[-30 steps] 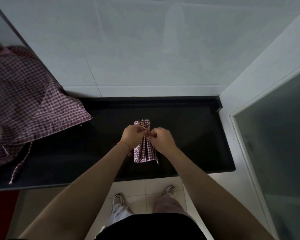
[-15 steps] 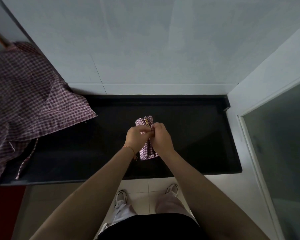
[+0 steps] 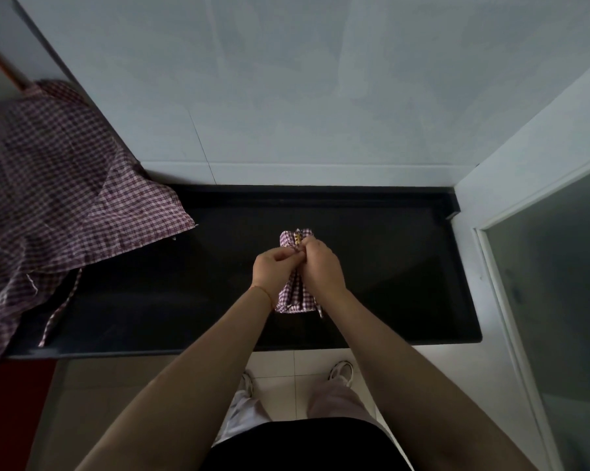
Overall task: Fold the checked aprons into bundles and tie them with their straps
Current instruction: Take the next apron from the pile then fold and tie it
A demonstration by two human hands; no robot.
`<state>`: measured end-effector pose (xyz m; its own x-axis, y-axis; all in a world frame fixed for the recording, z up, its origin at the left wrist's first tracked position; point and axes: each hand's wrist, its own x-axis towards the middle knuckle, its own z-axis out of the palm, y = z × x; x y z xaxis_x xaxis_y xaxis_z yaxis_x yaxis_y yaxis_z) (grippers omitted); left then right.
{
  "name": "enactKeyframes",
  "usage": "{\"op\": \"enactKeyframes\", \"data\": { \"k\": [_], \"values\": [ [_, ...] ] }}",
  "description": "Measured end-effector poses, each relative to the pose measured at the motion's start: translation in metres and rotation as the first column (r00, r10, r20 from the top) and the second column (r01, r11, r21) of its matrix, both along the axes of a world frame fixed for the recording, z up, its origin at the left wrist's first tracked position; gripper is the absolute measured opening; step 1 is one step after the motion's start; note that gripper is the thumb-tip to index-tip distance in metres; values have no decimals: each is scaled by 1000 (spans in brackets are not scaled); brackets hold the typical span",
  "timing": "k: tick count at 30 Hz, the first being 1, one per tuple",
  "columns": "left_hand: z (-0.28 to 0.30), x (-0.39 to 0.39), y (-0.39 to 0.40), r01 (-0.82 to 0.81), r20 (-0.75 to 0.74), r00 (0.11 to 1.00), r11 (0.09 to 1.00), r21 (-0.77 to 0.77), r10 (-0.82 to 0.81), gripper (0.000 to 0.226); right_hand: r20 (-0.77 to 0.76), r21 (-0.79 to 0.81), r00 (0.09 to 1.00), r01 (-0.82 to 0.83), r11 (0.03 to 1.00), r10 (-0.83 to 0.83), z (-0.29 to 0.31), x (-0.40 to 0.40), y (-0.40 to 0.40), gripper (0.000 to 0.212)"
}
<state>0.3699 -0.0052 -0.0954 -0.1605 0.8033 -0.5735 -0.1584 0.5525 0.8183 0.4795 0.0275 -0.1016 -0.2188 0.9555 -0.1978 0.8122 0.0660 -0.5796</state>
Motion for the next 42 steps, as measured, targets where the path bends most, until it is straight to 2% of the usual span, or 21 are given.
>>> {"op": "enactKeyframes", "data": {
  "k": [3,6,10,12,16,19,22,24,25,27,31,35,42],
  "values": [
    [-6,-7,1,-2,14,1000,1000,-13,2,8,-30,-205,1000,-13,979,7,14,8,15,10],
    [-9,-9,-2,-4,45,999,998,-56,7,8,-84,-394,995,-80,916,51,25,21,25,10],
    [-10,-7,-4,1,97,995,998,-70,6,8,-221,-505,969,-16,863,-111,25,29,24,11],
    [-11,-8,-4,1,121,993,997,-72,8,9,-243,-509,950,47,860,-196,25,28,20,11],
    [-15,-9,-3,-36,130,990,992,-117,51,19,-175,-420,958,135,897,-226,26,23,15,8],
    [-17,-9,0,-46,188,980,991,-129,70,26,-188,-356,939,208,911,-288,22,21,8,7],
    [-15,-8,1,-65,232,968,987,-146,98,20,-213,-282,895,328,902,-393,17,19,5,8],
    [-16,-9,1,-103,243,960,982,-156,139,18,-271,-381,772,463,801,-575,15,18,6,13],
    [-16,-10,1,-120,256,953,979,-163,160,19,-313,-501,661,495,710,-682,16,16,7,15],
    [-17,-14,1,-148,281,940,973,-179,194,19,-347,-697,467,452,556,-813,19,16,10,18],
    [-15,-14,2,-177,256,943,971,-160,214,17,-388,-823,322,300,482,-864,26,21,11,22],
    [-18,-16,2,-173,165,966,971,-163,200,15,-413,-887,148,156,434,-899,33,25,6,23],
    [-10,-16,1,-179,147,965,957,-228,215,17,-404,-912,44,53,406,-914,30,27,-1,30]
  ]
}}
